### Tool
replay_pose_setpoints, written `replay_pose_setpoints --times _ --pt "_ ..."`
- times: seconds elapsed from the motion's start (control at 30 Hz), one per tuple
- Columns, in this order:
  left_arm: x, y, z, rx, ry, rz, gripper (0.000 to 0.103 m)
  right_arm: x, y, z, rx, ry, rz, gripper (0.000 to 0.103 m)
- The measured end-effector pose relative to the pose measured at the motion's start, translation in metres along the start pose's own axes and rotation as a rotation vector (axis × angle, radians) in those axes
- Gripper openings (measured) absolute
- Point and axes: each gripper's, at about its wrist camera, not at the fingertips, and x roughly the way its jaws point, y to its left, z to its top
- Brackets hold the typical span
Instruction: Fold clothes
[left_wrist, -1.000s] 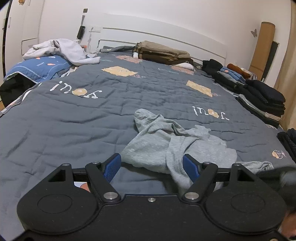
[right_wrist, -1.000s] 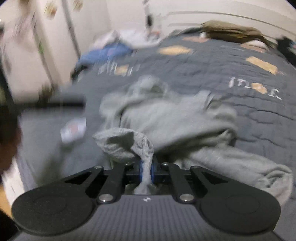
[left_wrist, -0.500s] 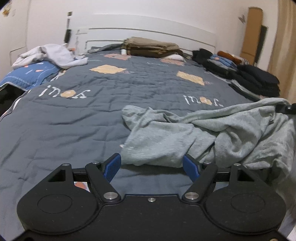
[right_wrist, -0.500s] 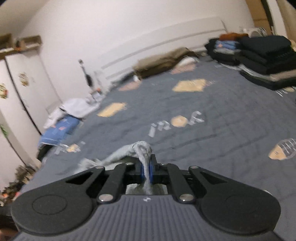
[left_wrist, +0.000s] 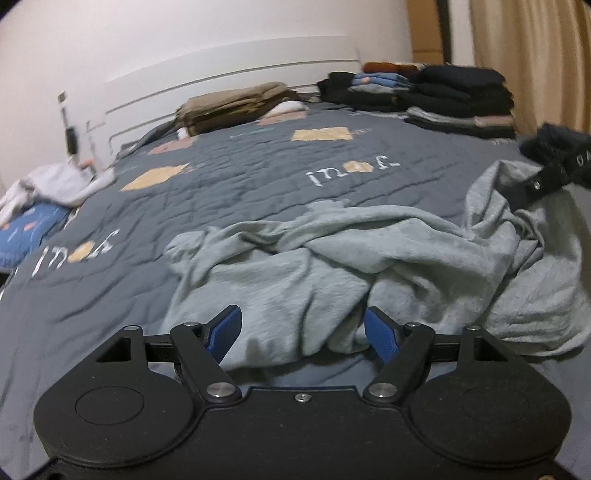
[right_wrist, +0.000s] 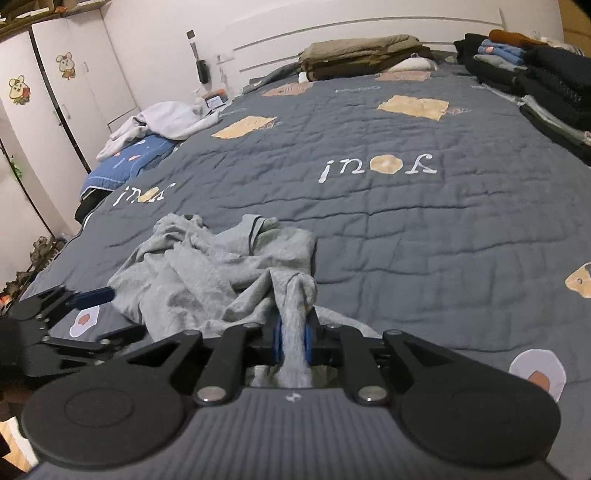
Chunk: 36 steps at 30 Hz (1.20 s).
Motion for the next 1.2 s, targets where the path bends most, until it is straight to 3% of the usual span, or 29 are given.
replay_pose_setpoints --times 0.07,0.2,0.3,0.5,0.7,0.83,0.9,0.97,1.07,1.1,1.2 --pt "0.007 -0.005 0.001 0.014 0.002 0.009 0.071 0.001 0.0 -0.002 -0.001 0.003 0.003 0.012" --pt "0.018 -0.01 0.002 0.035 0.02 0.014 0.031 0.004 -0.005 -0.001 0.021 0.0 0.007 0.01" --pt "0.015 -0.006 0.004 0.033 0.015 0.004 0.015 -0.001 -0.01 0.002 0.046 -0.036 -0.011 0.006" --pt "-0.009 0.021 0.02 0.012 -0.057 0.032 0.009 -0.023 -0.026 0.012 0.12 -0.156 -0.063 0.005" --pt "-0.063 0.08 0.04 -0.152 -0.203 0.09 0.005 -0.069 -0.052 0.031 0.257 -0.356 -0.086 0.004" --pt "-0.085 0.097 0.043 -0.207 -0.246 0.077 0.005 -0.087 -0.059 0.038 0.293 -0.421 -0.06 0.004" --pt "-0.08 0.093 0.04 -0.204 -0.209 0.033 0.005 -0.079 -0.054 0.042 0.236 -0.353 -0.035 0.004" --pt "-0.069 0.086 0.034 -0.184 -0.133 -0.002 0.006 -0.064 -0.048 0.04 0.188 -0.276 -0.064 0.005" --pt "-0.055 0.075 0.02 -0.133 -0.021 -0.04 0.009 -0.033 -0.047 0.033 0.133 -0.094 -0.059 0.006" --pt "-0.054 0.071 0.017 -0.109 -0.002 -0.051 0.016 -0.026 -0.046 0.029 0.117 -0.064 -0.057 0.007" --pt "-0.062 0.064 0.011 -0.065 -0.03 -0.06 0.059 -0.013 -0.04 0.019 0.079 0.005 -0.062 0.008"
